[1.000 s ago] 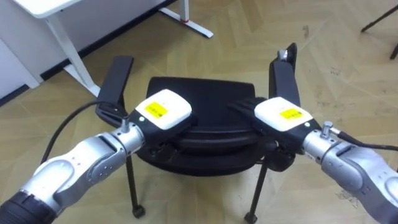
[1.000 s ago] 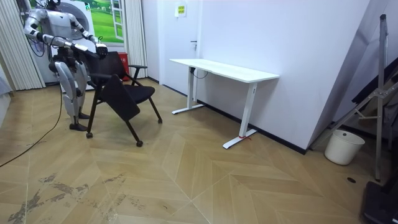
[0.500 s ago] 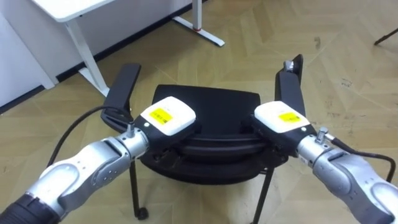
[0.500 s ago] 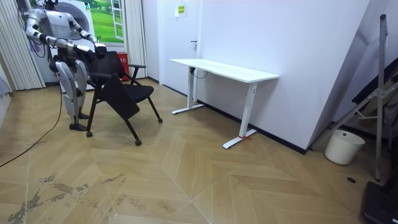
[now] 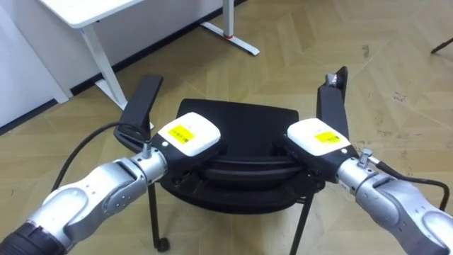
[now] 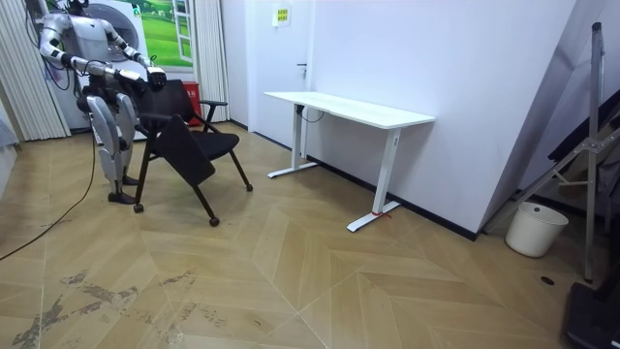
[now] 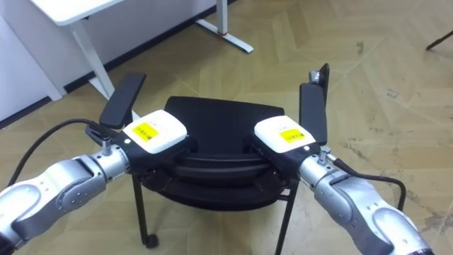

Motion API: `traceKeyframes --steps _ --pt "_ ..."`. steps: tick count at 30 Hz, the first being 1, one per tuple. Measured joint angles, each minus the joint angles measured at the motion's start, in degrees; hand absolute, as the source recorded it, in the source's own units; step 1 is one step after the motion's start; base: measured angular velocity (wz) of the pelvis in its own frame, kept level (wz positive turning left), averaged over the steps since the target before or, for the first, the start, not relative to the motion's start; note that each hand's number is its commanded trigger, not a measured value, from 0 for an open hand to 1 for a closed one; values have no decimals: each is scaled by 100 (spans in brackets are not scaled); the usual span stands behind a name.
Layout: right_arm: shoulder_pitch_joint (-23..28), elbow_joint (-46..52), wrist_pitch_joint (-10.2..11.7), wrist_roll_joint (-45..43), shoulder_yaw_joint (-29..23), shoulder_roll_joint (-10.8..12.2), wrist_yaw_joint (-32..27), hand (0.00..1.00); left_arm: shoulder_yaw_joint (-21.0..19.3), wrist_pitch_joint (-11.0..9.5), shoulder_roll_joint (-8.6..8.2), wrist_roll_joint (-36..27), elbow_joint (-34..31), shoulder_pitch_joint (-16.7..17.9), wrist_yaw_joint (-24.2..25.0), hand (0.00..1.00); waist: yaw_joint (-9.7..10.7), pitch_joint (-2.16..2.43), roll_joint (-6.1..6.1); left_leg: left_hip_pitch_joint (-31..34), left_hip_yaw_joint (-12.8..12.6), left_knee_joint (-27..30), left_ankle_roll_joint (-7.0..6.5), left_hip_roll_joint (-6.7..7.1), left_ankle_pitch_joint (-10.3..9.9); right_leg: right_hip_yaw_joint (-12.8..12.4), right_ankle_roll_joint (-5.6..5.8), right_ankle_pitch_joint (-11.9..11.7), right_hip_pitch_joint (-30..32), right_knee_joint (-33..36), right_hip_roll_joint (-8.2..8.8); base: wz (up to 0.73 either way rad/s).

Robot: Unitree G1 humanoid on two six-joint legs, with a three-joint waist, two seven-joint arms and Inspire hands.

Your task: Push chair

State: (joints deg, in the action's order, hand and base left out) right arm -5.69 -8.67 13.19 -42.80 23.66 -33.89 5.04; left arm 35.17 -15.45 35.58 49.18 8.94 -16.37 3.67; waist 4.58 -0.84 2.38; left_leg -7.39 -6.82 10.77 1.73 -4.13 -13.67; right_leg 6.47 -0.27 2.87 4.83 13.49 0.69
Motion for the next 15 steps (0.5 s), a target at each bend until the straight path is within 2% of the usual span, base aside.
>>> traceKeyframes --steps 10,15 --pt "-10 -52 116 -8 11 -14 -77 100 -1 -16 30 1 1 0 -1 100 -15 -4 26 0 12 16 0 2 0 7 -2 25 5 15 6 0" --pt "-34 -155 224 -6 14 -1 -117 100 -3 -57 71 -1 4 -2 0 100 9 -24 -39 10 95 68 1 -14 0 78 -21 104 -1 104 21 7"
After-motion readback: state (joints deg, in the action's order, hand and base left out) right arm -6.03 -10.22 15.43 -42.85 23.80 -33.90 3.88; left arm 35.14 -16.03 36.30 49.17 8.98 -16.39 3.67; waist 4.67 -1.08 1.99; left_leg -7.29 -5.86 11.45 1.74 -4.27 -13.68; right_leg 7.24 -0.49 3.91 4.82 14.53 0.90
